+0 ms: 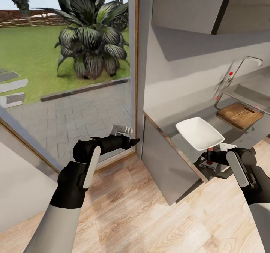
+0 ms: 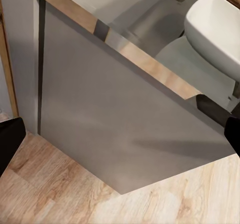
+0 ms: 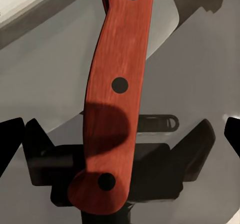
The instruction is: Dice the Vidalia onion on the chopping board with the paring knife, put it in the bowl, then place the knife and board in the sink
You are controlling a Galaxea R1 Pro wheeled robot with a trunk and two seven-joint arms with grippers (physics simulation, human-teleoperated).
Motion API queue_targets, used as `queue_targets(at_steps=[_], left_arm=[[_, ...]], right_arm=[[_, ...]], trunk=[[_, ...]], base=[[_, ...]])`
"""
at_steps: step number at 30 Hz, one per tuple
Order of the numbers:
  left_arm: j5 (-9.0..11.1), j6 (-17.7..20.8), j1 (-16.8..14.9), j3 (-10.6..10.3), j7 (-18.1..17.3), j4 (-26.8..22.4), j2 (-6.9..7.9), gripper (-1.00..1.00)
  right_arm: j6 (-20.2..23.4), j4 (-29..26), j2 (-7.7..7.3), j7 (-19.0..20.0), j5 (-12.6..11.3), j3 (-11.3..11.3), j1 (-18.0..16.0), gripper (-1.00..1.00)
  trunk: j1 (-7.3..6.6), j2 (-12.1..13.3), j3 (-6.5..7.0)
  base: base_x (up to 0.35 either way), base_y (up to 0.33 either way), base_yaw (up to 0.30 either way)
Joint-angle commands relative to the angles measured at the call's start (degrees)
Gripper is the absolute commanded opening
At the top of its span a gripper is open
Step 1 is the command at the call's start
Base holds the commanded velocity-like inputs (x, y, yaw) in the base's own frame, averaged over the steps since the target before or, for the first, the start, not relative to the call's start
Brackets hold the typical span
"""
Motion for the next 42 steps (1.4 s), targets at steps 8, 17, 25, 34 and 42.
queue_targets(at_steps=[8,17,25,34,42], left_arm=[[0.13,0.38,-0.05,0.04,-0.05,-0.04,-0.02,1.0],[0.13,0.35,-0.07,0.04,-0.04,-0.04,-0.03,1.0],[0.13,0.38,-0.05,0.04,-0.04,-0.04,-0.03,1.0],[0.13,0.36,-0.08,0.04,-0.04,-0.04,-0.02,1.0],[0.13,0.31,-0.08,-1.03,-0.02,-0.04,-0.09,1.0]], right_arm=[[0.18,-0.05,-0.02,-0.61,-0.6,0.01,-0.05,1.0],[0.18,-0.05,-0.02,-0.62,-0.6,0.01,-0.05,-1.0],[0.18,-0.05,-0.02,-0.62,-0.6,0.01,-0.05,-1.0],[0.18,-0.05,-0.02,-0.62,-0.6,0.01,-0.05,-1.0],[0.18,-0.05,-0.02,-0.62,-0.6,0.01,-0.05,-1.0]], trunk=[[0.03,-0.11,-0.1],[0.03,-0.11,-0.1],[0.03,-0.11,-0.1],[0.03,-0.11,-0.1],[0.03,-0.11,-0.1]], base=[[0.0,0.0,0.0],[0.0,0.0,0.0],[0.0,0.0,0.0],[0.0,0.0,0.0],[0.0,0.0,0.0]])
